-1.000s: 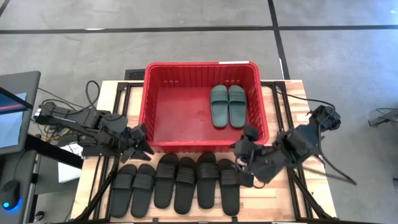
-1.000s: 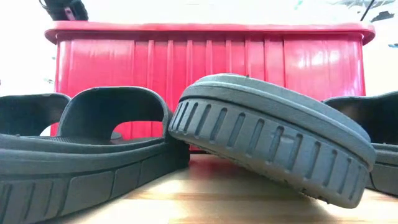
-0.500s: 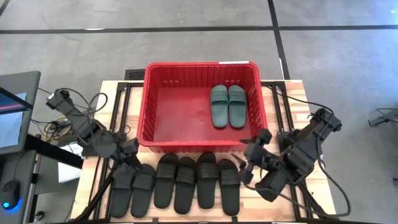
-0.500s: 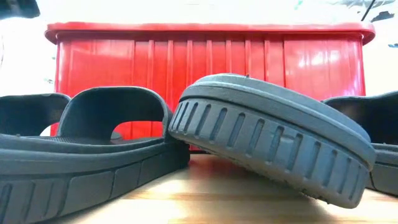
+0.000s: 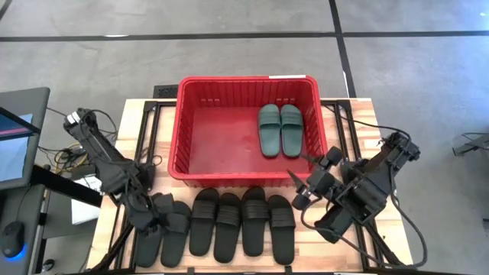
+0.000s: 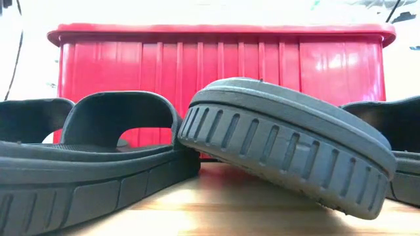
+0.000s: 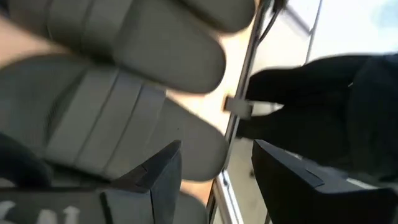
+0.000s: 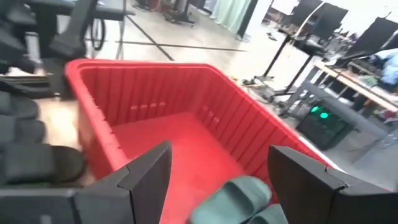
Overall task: Pick and place slides into bin
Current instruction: Put the black slipper into the red organizer bin
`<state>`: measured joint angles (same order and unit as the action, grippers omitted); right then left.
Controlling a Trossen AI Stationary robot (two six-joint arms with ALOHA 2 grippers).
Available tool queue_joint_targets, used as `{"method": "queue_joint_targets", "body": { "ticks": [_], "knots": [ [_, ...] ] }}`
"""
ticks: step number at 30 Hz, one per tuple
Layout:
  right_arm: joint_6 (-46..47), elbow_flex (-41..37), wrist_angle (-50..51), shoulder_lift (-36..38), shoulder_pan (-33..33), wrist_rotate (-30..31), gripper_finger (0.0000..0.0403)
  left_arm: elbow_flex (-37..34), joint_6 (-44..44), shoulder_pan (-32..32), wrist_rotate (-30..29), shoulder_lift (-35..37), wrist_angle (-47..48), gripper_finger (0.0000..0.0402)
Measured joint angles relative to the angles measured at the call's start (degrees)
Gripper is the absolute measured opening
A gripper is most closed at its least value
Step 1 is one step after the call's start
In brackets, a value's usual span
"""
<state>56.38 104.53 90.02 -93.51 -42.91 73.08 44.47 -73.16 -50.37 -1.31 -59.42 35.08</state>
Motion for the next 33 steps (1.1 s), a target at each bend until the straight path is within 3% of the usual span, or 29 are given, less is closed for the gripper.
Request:
{"method": "queue_joint_targets", "body": {
  "ticks": [8,12,20,33],
  "knots": [
    [-3.84,-0.01,0.01,1.27,3.12,3.56,0.025,0.26,-7.08,-4.81,4.41,-5.89,0.19,0.0183],
    [-4.37,0.02,0.0,2.4,4.44,3.65,0.025,3.97,-8.51,-6.73,4.21,-7.87,4.88,0.0183],
    [-5.45,0.02,-0.01,3.89,5.56,3.93,0.025,13.11,-3.76,-10.54,3.88,-18.1,22.42,0.0183],
    [-5.86,0.02,0.0,3.93,5.54,4.13,0.025,16.28,-3.87,-16.06,1.06,-29.94,29.27,0.0183]
  ]
}}
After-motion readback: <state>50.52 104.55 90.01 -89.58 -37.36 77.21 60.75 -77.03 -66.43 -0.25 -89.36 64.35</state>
